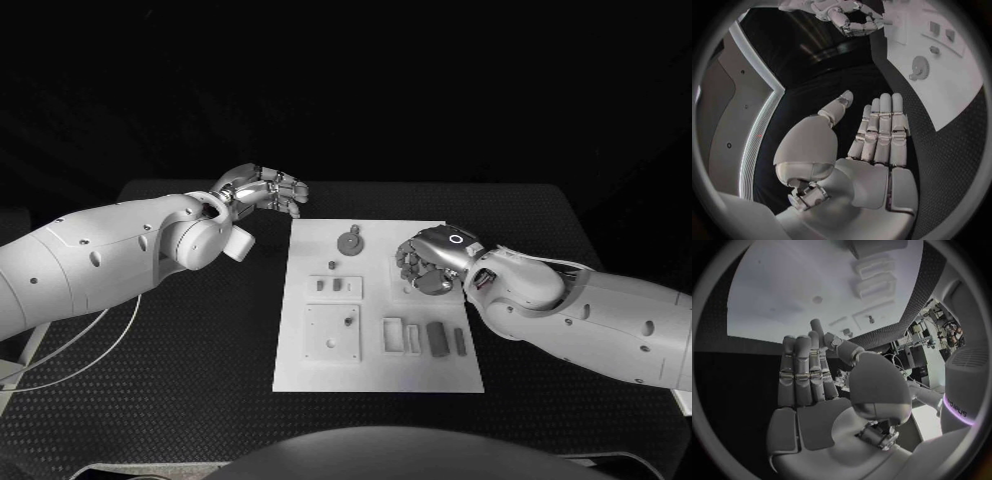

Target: Assemble the parts on the task board

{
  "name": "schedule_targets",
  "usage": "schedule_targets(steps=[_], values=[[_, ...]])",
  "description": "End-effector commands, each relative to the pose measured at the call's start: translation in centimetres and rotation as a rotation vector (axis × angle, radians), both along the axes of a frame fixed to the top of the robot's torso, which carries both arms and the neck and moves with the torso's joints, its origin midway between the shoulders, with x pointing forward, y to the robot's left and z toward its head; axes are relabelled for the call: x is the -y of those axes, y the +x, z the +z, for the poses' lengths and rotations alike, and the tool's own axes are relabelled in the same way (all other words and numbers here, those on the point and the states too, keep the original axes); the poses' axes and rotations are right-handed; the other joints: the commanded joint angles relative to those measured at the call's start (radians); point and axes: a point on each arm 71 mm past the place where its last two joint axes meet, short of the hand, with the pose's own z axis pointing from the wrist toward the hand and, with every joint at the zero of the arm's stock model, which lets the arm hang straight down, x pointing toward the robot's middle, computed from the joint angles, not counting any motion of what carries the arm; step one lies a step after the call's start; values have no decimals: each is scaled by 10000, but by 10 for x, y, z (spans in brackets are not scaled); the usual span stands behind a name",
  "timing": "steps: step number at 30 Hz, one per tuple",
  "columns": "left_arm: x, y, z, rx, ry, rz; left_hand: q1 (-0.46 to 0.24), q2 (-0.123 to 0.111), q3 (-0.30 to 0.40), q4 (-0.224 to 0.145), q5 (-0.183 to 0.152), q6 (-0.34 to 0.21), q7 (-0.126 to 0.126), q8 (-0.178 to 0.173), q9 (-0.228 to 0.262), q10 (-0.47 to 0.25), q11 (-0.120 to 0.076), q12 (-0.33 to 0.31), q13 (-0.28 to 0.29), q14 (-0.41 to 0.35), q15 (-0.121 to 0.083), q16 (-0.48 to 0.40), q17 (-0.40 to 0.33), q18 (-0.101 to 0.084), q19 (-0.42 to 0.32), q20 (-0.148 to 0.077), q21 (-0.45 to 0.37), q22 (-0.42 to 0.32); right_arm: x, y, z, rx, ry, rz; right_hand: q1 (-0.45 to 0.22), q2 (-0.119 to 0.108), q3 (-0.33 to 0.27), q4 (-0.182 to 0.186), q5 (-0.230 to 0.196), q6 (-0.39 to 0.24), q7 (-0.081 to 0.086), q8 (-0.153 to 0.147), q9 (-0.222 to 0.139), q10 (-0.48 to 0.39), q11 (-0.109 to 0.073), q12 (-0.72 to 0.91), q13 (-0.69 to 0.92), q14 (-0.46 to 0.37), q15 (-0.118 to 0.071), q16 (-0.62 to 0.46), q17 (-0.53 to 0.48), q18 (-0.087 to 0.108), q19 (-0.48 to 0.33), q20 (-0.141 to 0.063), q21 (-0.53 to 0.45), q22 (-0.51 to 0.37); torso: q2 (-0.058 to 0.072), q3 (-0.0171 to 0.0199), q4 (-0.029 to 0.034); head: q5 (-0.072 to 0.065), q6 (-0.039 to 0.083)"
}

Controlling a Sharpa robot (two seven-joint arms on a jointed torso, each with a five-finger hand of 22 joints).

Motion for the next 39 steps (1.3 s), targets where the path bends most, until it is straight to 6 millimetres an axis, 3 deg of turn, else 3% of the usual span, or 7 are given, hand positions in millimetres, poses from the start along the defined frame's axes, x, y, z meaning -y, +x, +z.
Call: schedule_targets(steps=[1, 9, 17, 24, 39], values=[[2, 0, 2, 22, -125, -147, 49, 47, -16, 10, -50, -22, 40, 65, -17, 7, -42, 50, -13, 81, 7, -47, 17, 188, 50, 3, -62, -10, -1, -1, 8, 18, 279, 119, 106, -5, 40, 19, 31, 223, -130, 106, 241, 86, 14, -20, 18, 8, -82, 56, -2, 130, 81, 3, 67, 206, 5, -1, 4, 3, 13], [3, 0, 2, 19, -122, -140, 50, 48, -16, 11, -50, -20, 39, 67, -18, 11, -43, 51, -14, 83, 7, -53, 27, 188, 51, 2, -64, -11, -10, -9, 17, -328, 872, 463, 108, -4, 45, 26, 32, 226, -131, 106, 246, 89, 12, -22, 28, 11, -86, 61, -3, 130, 86, -1, 74, 205, 4, -15, -1, 45, 40], [2, -1, 2, 18, -127, -144, 52, 47, -15, 10, -51, -18, 38, 70, -19, 14, -45, 53, -15, 85, 7, -59, 35, 188, 53, 1, -66, -11, -39, -22, 20, -770, 1398, 1254, 107, 21, 54, 39, 33, 212, -127, 96, 250, 81, 14, -32, 39, 3, -88, 58, -9, 130, 82, -2, 75, 202, 9, -12, 2, 133, 46], [5, -1, 2, 15, -151, -206, 55, 46, -15, 10, -50, -16, 37, 72, -20, 17, -46, 54, -15, 87, 6, -65, 43, 188, 54, 1, -68, -11, -70, -42, 7, -1219, 1666, 2021, 109, 43, 62, 36, 32, 195, -122, 85, 254, 67, 17, -47, 50, -10, -89, 55, -15, 130, 72, -3, 74, 199, -2, -18, 11, 153, 57], [9, -1, 2, 21, -182, -282, 54, 42, -17, 11, -51, -11, 35, 76, -22, 24, -49, 56, -16, 89, 7, -77, 58, 187, 56, 1, -72, -11, -100, -65, -24, -1712, 1475, 2604, 119, 64, 67, 13, 31, 184, -118, 77, 262, 59, 18, -60, 65, -21, -92, 55, -20, 130, 64, -5, 77, 199, 10, -1, 25, 282, 53]])
